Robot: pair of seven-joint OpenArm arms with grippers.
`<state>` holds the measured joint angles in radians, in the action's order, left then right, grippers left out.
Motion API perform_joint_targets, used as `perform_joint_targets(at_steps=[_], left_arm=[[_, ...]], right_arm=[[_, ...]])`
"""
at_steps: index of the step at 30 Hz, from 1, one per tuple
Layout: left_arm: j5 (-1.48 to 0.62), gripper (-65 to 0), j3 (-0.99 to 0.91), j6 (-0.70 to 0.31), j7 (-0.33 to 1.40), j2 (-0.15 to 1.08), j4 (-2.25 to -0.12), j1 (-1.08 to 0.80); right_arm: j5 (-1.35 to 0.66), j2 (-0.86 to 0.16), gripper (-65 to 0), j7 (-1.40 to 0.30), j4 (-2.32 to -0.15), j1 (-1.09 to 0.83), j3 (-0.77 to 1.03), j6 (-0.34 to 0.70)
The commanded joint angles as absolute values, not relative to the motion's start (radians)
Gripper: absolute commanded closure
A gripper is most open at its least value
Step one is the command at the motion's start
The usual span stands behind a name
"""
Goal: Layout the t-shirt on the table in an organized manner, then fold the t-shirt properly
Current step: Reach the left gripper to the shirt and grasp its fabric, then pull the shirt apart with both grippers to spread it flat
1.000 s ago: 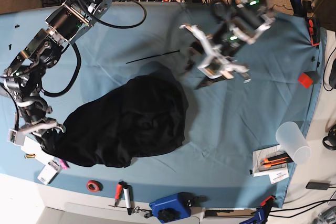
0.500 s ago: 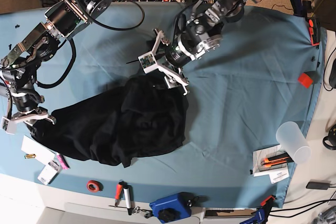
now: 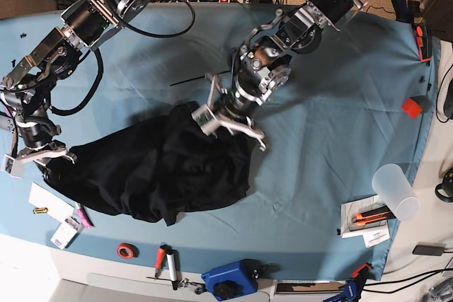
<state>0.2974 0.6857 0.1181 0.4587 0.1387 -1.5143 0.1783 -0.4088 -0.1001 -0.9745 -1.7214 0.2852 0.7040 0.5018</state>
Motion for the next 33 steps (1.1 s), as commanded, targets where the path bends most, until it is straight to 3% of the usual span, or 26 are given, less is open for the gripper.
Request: perform_joint_targets(at_steps=[1,3,6,12,18,23,33], left_arm=[[0.324,0.0,0.675,0.190,0.479,0.133,-1.542,0.221],[0.390,0.0,0.663,0.274,0.567,0.134,-1.558,0.263],[0.437,0.0,0.616,0.286,0.649,0.142,-1.568,0.349],[0.234,0.0,0.461,0.156,0.654,0.191,-1.567,0.521],[0.025,0.0,0.310,0.055,0.654,0.256,-1.561,0.668],[-0.083,0.0,0.292,-0.051,0.654,0.268,-1.471,0.713],[-0.023,0.0,0.191,-0.001,0.878,0.273,-1.556,0.715]], right_arm=[[-0.426,-0.123,0.0,-0.931,-1.740,0.308,0.701,0.508],[-0.426,-0.147,0.0,-0.908,-1.740,0.311,0.701,0.508],[-0.424,-0.200,0.0,-0.893,-1.739,0.330,0.701,0.508],[-0.376,-0.280,0.0,-0.873,-1.738,0.358,0.701,0.504],[-0.377,-0.289,0.0,-0.870,-1.635,0.404,0.679,0.504],[-0.377,-0.288,0.0,-0.882,-1.518,0.421,0.639,0.504],[-0.538,-0.316,0.0,-0.892,-1.511,0.455,0.680,0.505]])
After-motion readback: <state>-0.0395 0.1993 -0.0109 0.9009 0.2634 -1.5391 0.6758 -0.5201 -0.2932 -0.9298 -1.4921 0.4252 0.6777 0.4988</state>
